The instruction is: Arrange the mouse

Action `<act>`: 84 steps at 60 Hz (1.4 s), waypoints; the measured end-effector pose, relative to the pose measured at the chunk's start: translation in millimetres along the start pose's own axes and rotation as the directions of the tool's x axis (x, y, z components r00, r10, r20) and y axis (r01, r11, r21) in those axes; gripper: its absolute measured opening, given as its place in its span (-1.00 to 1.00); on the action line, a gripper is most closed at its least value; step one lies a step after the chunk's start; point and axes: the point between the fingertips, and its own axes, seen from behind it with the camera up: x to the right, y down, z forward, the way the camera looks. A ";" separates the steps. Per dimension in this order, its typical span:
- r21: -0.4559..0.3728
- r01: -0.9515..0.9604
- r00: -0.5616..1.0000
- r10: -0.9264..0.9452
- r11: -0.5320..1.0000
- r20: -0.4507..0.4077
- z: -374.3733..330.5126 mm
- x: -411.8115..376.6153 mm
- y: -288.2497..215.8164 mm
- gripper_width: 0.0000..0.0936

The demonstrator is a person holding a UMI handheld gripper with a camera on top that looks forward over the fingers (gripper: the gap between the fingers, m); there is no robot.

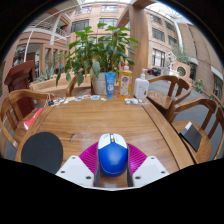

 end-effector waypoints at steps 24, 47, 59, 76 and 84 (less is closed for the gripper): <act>0.324 -0.059 0.990 0.012 0.944 0.144 -104.0 -144.4 -176.5 -0.20; -0.100 0.058 0.979 -0.037 0.993 0.198 -9.1 -242.8 41.7 -0.08; -0.108 0.063 0.975 -0.039 0.992 0.218 -15.8 -247.9 46.8 0.47; -0.012 0.046 0.981 -0.043 0.999 0.187 -97.5 -239.1 2.0 0.83; 0.036 0.054 0.984 -0.060 0.998 0.168 -140.4 -239.5 -10.6 0.82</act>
